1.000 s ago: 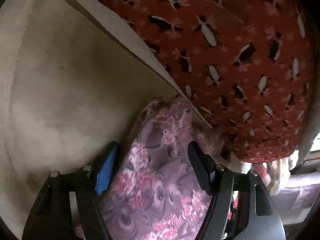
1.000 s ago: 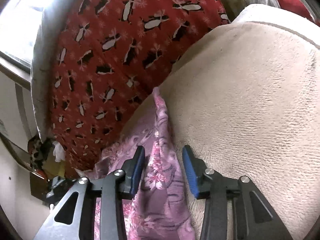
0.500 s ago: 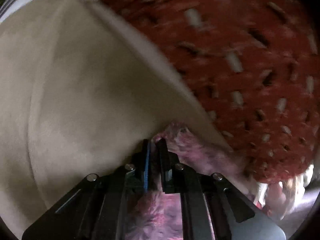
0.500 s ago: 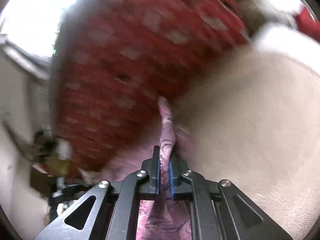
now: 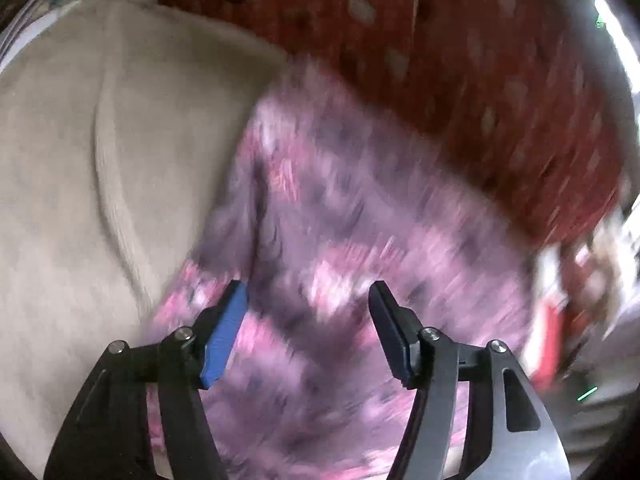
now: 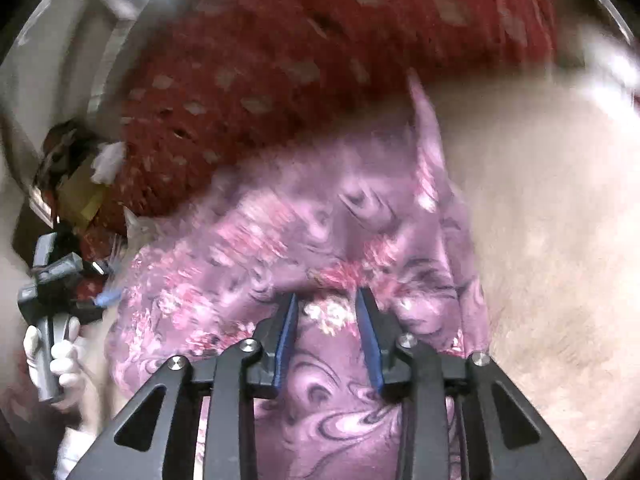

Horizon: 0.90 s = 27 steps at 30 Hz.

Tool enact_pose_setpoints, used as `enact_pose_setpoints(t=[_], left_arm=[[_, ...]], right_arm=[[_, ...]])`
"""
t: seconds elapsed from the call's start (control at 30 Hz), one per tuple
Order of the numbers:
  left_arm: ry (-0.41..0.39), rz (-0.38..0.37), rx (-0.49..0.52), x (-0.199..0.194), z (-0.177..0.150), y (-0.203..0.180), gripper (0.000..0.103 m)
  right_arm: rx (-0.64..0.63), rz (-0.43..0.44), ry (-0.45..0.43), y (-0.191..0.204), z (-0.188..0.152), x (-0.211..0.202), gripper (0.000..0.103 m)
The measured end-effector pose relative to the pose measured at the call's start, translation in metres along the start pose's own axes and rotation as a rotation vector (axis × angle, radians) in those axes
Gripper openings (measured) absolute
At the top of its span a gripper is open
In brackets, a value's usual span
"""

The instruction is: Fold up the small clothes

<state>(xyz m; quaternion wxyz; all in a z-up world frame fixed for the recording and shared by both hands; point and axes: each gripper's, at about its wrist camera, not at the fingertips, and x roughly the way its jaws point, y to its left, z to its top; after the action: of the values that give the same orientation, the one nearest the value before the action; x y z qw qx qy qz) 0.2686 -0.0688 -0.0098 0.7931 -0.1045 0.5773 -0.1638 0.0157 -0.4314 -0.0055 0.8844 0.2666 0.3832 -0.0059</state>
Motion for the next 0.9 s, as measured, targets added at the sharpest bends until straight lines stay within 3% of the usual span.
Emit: enact_pose_setpoints(t=[0.07,0.13,0.2,0.27,0.33,0.37,0.47,0.53,0.6,0.63,0.7,0.8,0.87,0.9], left_arm=[[-0.020,0.025,0.046,-0.014,-0.009,-0.004,0.060],[-0.027,-0.009,0.029,-0.031,-0.019,-0.003,0.060],[-0.034,-0.047,0.012,-0.041,-0.031,0.000,0.061],[0.001,-0.043,0.010,-0.037,-0.043,-0.004,0.061],[0.054,0.005,-0.001,-0.020,-0.052,-0.002,0.061],[0.057,0.017,-0.005,-0.015,-0.054,-0.001,0.061],[0.024,0.019,0.007,-0.020,-0.064,0.004,0.061],[0.025,0.024,0.001,-0.022,-0.067,0.006,0.061],[0.030,0.027,0.008,-0.023,-0.070,0.007,0.061],[0.029,0.026,-0.001,-0.027,-0.070,0.007,0.061],[0.000,0.009,-0.049,-0.041,-0.071,0.007,0.061],[-0.037,-0.049,-0.056,-0.054,-0.071,-0.006,0.061],[-0.027,-0.010,-0.020,-0.047,-0.071,-0.021,0.066],[-0.013,0.026,-0.004,-0.039,-0.073,-0.026,0.070]], right_arm=[[0.077,0.019,0.032,-0.002,0.005,-0.011,0.034],[0.150,0.049,-0.017,-0.013,0.002,-0.038,0.036],[0.173,-0.015,-0.032,-0.028,-0.007,-0.054,0.047],[0.210,-0.063,0.012,-0.043,-0.022,-0.057,0.046],[0.231,-0.026,0.081,-0.047,-0.040,-0.048,0.020],[0.196,-0.012,0.069,-0.044,-0.041,-0.050,0.008],[0.164,0.050,-0.080,-0.036,-0.042,-0.078,0.007],[0.193,0.010,-0.092,-0.047,-0.044,-0.077,0.003],[0.214,-0.057,0.021,-0.060,-0.054,-0.057,0.004],[0.228,-0.040,0.028,-0.062,-0.056,-0.055,0.005],[0.245,-0.043,-0.004,-0.053,-0.046,-0.066,0.011],[0.168,0.014,-0.127,-0.023,-0.027,-0.086,0.011],[0.094,0.005,-0.153,-0.004,-0.018,-0.083,0.018],[0.053,-0.013,-0.140,0.003,-0.017,-0.076,0.026]])
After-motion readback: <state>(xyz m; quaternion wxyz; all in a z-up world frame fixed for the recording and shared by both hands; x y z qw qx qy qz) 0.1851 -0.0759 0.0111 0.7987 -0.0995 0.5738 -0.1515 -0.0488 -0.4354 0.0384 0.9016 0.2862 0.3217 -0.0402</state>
